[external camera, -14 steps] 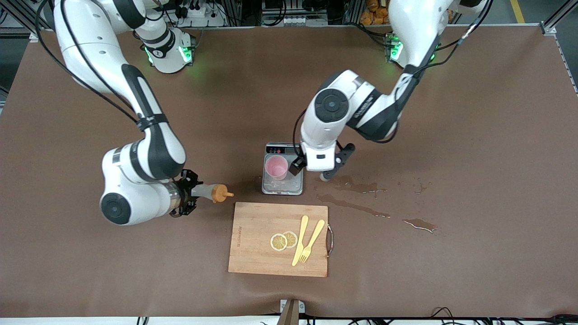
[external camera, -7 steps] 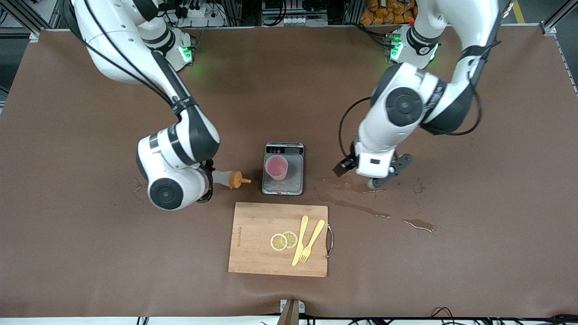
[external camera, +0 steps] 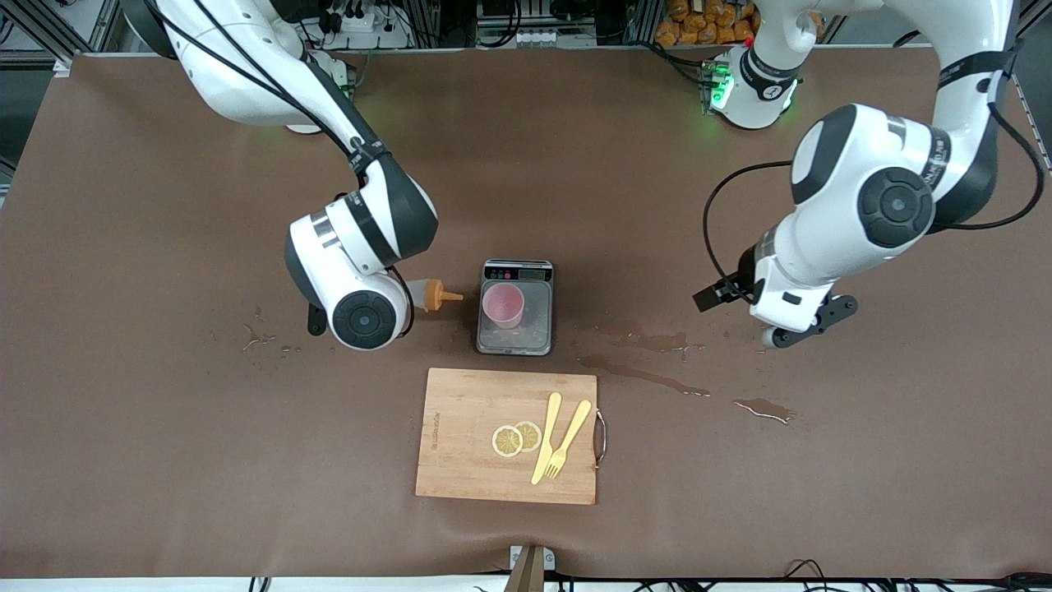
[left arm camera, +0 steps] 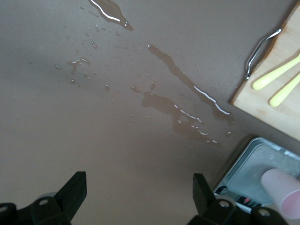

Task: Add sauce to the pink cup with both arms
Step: 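Tilt the bottle over the pink cup with the right gripper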

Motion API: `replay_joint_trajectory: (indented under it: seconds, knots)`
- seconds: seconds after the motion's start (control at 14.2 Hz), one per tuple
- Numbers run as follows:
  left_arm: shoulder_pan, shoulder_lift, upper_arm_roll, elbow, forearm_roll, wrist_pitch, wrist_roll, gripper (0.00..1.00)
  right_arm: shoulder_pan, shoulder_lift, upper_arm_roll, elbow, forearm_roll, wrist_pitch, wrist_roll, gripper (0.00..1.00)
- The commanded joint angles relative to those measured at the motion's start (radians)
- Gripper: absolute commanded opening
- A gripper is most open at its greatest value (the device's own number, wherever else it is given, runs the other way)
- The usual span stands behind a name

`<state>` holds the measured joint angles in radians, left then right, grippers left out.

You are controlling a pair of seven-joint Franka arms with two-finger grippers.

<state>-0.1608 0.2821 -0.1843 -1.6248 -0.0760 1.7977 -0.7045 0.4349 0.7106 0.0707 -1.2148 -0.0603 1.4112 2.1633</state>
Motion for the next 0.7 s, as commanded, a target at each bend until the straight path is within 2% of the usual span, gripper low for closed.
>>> replay_joint_trajectory:
  seconds: [0.0,0.35,0.42,0.63]
  knots:
    - [0.030,-0.043,-0.010,-0.032,-0.010,-0.056,0.084,1.00,0.042,-0.022,-0.009,-0.011,-0.055,-0.023,0.065,0.28]
    - [0.082,-0.107,-0.007,-0.088,-0.005,-0.077,0.273,1.00,0.048,-0.011,-0.009,-0.008,-0.116,-0.020,0.115,0.26]
    - [0.089,-0.125,-0.007,-0.110,-0.005,-0.077,0.313,1.00,0.059,-0.011,-0.011,-0.008,-0.116,-0.017,0.119,0.21]
    - [0.096,-0.161,-0.009,-0.161,0.036,-0.075,0.379,1.00,0.059,-0.010,-0.011,0.001,-0.116,-0.014,0.127,0.21]
